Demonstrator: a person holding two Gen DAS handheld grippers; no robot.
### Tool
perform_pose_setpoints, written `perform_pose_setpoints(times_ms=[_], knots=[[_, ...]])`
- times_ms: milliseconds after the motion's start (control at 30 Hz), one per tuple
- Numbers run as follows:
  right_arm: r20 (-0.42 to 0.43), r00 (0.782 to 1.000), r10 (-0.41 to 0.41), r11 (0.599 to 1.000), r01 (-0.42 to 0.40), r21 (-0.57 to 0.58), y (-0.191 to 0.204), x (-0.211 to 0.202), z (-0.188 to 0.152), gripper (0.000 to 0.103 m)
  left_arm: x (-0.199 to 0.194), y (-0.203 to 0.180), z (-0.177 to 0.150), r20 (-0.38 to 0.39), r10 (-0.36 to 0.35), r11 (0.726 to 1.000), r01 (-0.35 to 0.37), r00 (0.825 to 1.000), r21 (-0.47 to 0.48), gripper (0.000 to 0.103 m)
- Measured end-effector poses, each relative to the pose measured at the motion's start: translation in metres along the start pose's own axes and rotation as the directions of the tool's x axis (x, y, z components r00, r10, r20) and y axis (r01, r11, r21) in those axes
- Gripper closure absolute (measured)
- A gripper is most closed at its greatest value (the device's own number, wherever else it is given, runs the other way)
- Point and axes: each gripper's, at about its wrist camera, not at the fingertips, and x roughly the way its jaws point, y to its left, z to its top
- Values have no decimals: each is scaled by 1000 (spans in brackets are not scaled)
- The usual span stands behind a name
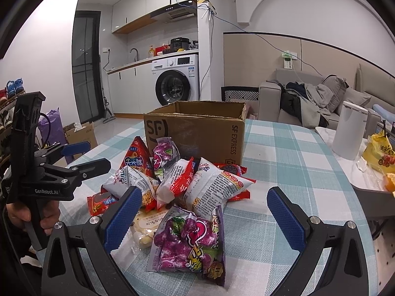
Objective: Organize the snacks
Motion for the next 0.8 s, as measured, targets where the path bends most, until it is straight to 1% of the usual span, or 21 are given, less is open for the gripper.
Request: perform_pose_setpoints(times_ms=[267,600,800], knots=[[0,1000,-2,1000,2,-2,1,1,0,0,0,1,0,-2,1,1000,-1,1000,-2,1],[-18,999,-27,1000,27,-2,2,3,0,0,1,1,2,3,5,1000,-5,1000,10,1],[-32,999,-37,999,38,18,-3,5,1,0,2,2,3,3,4,1000,-5,1000,12,1]])
